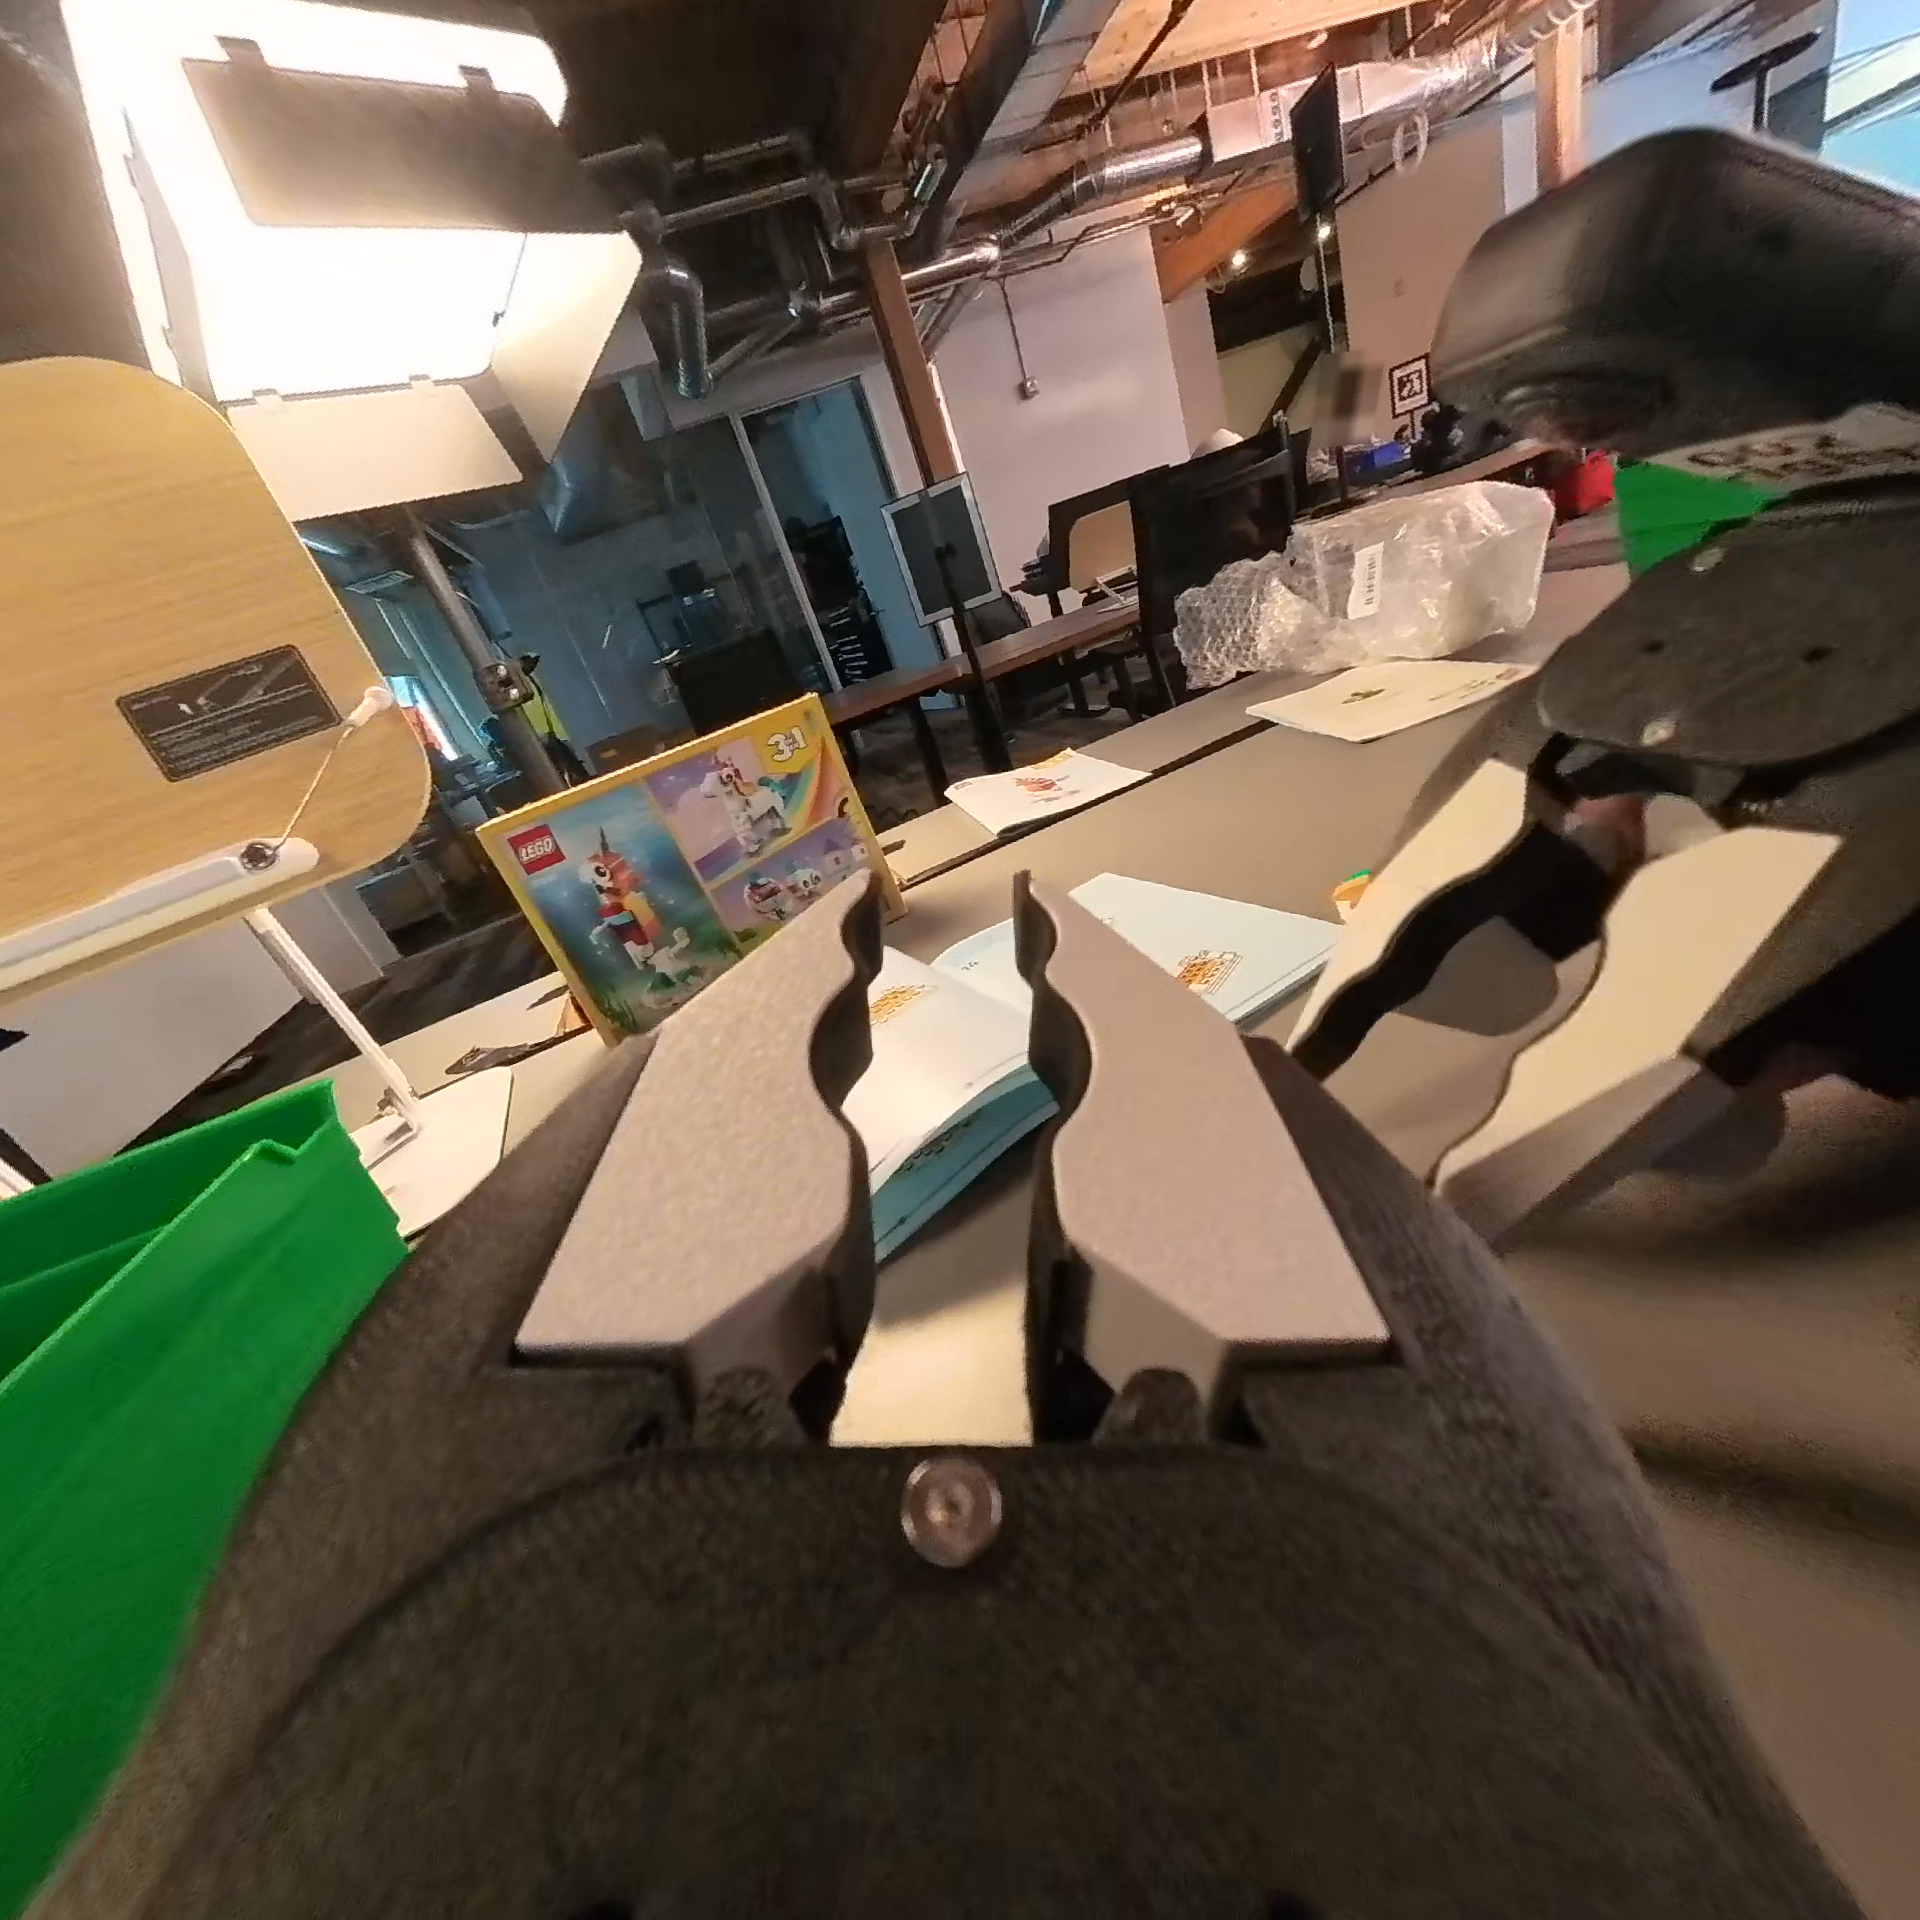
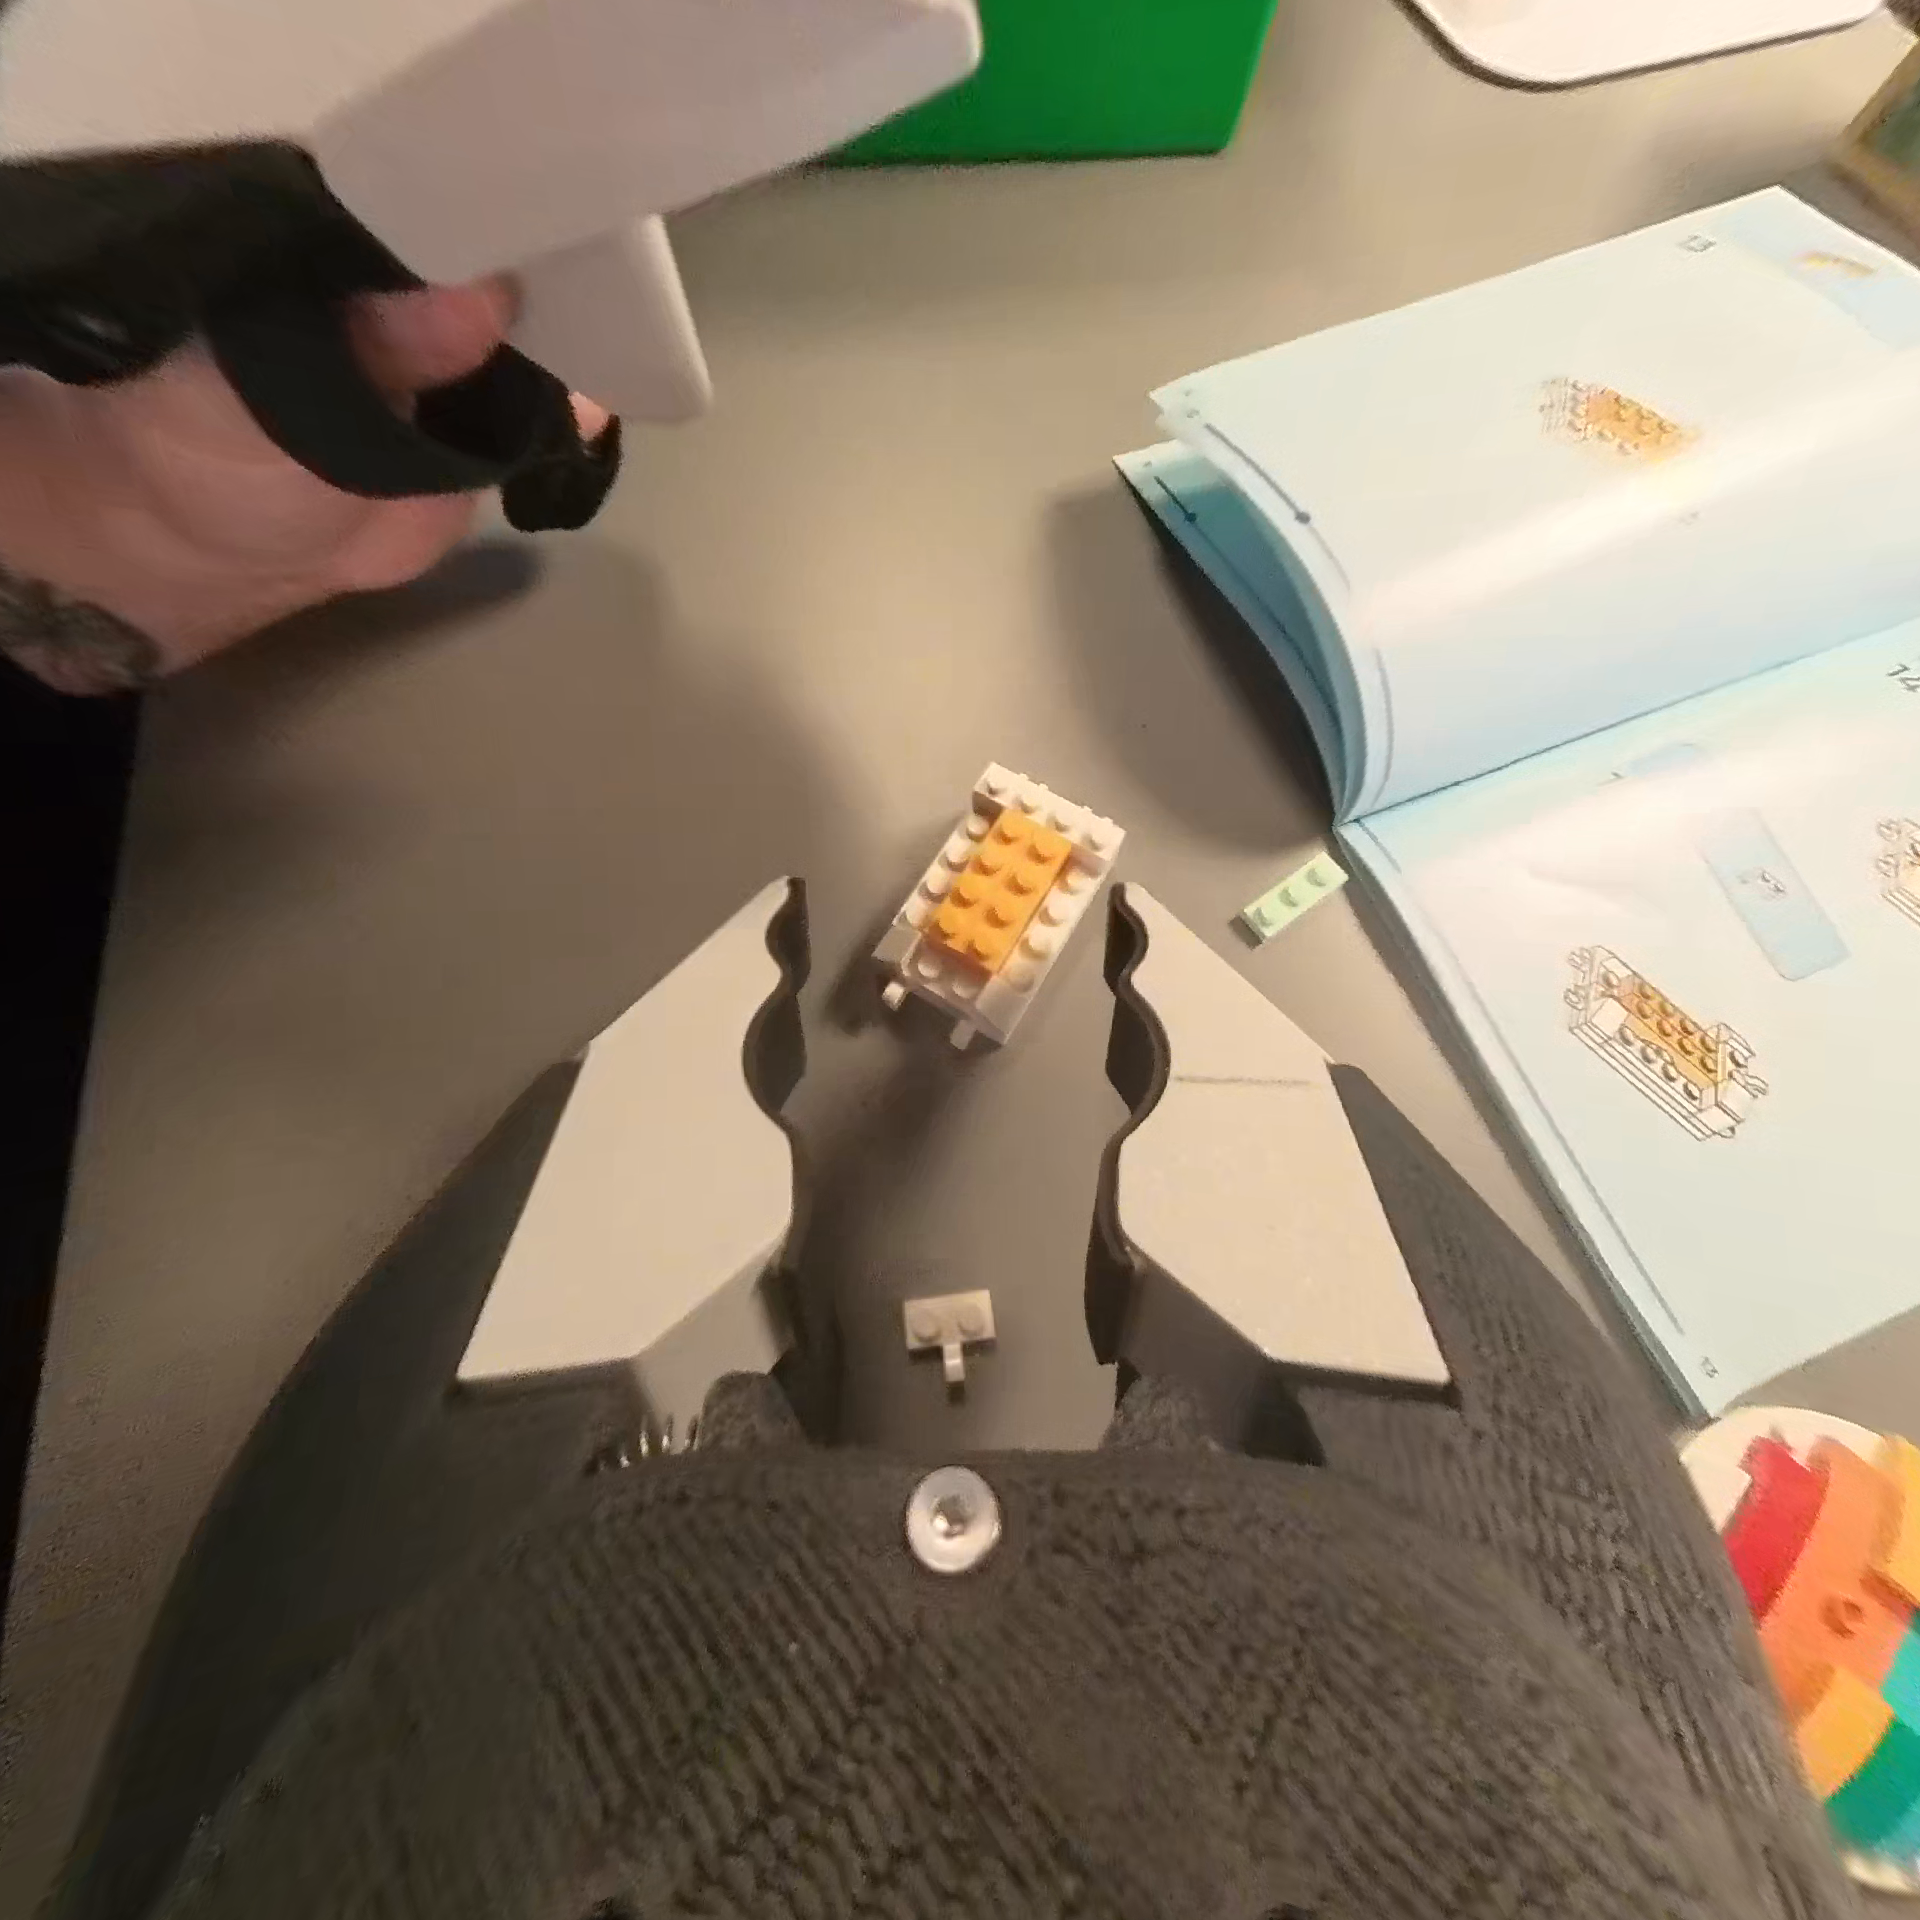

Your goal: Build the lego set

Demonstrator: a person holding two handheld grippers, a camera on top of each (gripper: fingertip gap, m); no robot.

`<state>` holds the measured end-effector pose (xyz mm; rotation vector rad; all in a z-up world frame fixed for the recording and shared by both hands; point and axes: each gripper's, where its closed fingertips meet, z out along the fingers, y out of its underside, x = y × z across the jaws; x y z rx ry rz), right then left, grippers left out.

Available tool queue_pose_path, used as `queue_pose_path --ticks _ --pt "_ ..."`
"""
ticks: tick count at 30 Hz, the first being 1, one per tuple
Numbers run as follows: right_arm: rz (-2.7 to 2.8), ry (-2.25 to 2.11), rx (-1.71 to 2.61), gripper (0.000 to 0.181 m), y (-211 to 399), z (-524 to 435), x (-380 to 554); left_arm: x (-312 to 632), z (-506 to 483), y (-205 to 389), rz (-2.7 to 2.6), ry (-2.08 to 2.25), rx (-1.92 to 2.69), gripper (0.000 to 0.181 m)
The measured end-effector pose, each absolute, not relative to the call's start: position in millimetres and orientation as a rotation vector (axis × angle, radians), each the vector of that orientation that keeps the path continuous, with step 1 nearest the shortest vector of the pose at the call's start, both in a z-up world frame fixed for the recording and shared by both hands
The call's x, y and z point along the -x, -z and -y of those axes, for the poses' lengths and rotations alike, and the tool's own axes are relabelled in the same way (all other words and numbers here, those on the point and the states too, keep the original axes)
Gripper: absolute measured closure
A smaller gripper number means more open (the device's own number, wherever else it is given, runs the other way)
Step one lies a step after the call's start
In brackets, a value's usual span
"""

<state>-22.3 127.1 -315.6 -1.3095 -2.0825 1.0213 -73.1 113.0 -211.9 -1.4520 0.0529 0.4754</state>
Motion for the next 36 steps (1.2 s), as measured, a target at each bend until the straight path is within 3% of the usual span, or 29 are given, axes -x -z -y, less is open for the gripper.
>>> queue_pose_path --ticks 13,16,18,21,28,32,36 --pt "2.1 -0.979 1.425 0.145 333 -133 22 66 -111 208 -0.092 -0.45 1.425 0.154" --pt "2.107 -1.272 1.332 0.147 313 -127 15 43 -108 200 -0.186 -0.311 1.35 0.139" --pt "2.051 -1.543 1.273 0.148 288 -127 8 20 -107 197 -0.284 -0.158 1.312 0.116" --pt "1.977 -1.794 1.218 0.148 264 -135 -3 0 -107 198 -0.355 -0.021 1.301 0.106" --pt "2.02 -2.383 1.029 0.149 229 -109 -42 -40 -114 228 -0.568 0.086 1.406 0.12" --pt "2.104 -2.463 0.991 0.149 231 -97 -53 -52 -104 226 -0.627 0.172 1.36 0.146" --pt "2.126 -2.405 0.998 0.149 236 -99 -52 -49 -107 234 -0.629 0.18 1.428 0.147"
